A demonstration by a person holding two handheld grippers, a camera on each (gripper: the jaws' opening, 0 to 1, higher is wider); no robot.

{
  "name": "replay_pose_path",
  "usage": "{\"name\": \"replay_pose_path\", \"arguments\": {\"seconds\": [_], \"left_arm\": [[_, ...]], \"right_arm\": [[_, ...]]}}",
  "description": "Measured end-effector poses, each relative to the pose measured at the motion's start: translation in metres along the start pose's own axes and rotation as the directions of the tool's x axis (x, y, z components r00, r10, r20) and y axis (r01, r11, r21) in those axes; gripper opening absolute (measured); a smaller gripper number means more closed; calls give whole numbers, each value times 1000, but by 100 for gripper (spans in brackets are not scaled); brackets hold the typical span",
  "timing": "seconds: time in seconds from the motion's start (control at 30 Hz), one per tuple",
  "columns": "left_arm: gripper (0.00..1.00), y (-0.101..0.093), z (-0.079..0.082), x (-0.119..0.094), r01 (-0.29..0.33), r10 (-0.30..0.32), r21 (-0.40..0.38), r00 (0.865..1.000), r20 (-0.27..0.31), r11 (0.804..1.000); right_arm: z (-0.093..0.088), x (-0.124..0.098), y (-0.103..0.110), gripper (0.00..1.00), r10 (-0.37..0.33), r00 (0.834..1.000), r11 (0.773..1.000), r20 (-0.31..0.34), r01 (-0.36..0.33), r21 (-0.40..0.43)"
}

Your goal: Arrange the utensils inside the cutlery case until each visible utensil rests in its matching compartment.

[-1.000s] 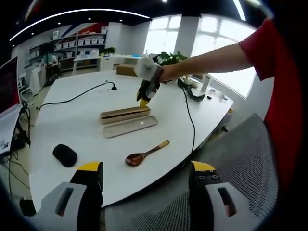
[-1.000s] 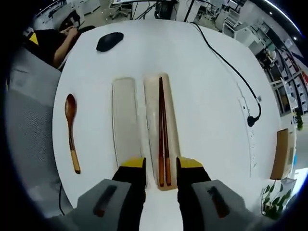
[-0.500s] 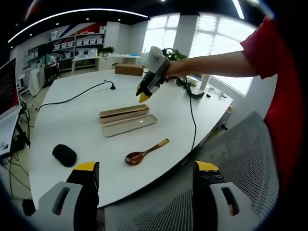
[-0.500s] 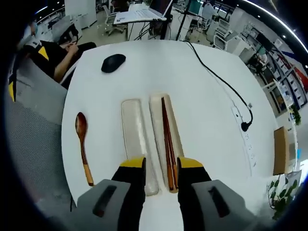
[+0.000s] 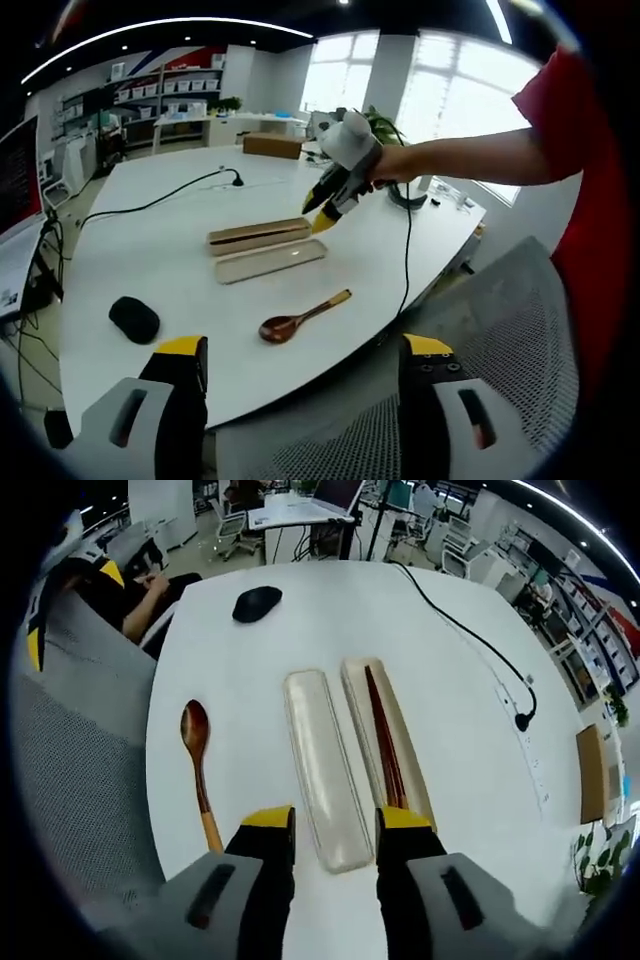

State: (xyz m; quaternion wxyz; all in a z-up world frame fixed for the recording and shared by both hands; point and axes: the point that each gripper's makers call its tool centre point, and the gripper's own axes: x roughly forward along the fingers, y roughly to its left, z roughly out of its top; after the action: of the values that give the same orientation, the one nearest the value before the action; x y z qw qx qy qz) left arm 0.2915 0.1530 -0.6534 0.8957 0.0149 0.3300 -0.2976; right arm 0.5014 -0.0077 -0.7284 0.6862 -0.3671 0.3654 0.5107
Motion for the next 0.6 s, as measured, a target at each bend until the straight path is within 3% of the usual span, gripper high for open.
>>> {"name": "replay_pose_path", "arguments": {"seconds": [0.2, 0.3, 0.43, 0.6], "left_arm": [[79, 1, -3, -1, -12, 12, -5, 1000, -2, 1000], [79, 1, -2, -1, -16, 16, -10, 1000, 1, 1000], [79, 1, -2, -2, -21, 21, -6, 1000, 2, 1000], [79, 0, -5, -2, -8, 8, -4, 1000, -10, 1000]], "right_arm": [[4, 1, 13, 30, 16, 999, 1000, 41, -15, -12], [2, 7, 19, 28, 18, 999, 1000, 31, -18, -21], [5, 13, 27, 34, 29, 999, 1000, 43, -29, -9], [7, 13, 39, 34, 31, 999, 999, 44, -30, -25]]}}
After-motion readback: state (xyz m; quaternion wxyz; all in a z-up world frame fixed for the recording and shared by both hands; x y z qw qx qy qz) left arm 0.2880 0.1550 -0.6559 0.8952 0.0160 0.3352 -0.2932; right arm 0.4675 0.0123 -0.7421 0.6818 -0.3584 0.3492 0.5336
